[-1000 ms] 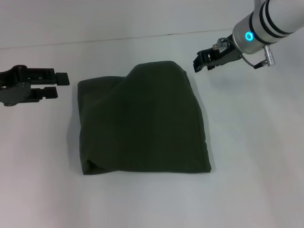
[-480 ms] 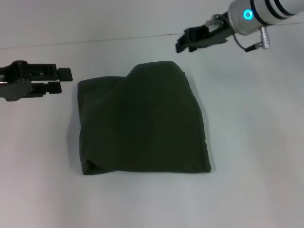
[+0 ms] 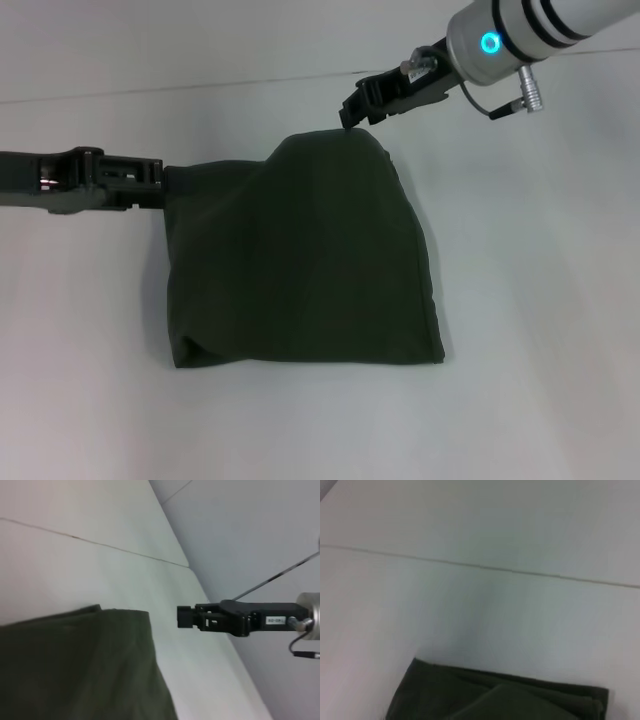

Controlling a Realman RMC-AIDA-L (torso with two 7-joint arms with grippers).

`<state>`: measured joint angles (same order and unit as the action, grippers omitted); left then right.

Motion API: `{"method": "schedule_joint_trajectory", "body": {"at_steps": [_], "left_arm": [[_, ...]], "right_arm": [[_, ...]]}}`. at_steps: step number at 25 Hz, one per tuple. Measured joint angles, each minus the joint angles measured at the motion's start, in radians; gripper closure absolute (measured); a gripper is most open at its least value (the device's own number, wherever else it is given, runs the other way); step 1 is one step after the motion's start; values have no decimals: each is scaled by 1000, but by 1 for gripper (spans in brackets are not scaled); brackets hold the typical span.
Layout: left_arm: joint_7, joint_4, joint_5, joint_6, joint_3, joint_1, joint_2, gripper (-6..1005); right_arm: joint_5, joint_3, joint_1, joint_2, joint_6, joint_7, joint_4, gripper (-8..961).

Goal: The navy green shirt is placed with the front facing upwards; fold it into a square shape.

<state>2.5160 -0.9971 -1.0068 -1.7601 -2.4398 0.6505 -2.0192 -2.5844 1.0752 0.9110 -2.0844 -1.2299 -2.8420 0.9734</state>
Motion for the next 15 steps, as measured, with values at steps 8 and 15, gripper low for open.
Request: {"method": "schedule_joint_trajectory", "body": {"at_steps": [8,15], "left_arm": [[-30,1,27,77,17,6,7,371],[-19,9,86,184,89,20,-13,371]], "right_arm": [[2,12,0,-2,14,19,6,587],[-4,12,-5,3,20,30,8,586]]}}
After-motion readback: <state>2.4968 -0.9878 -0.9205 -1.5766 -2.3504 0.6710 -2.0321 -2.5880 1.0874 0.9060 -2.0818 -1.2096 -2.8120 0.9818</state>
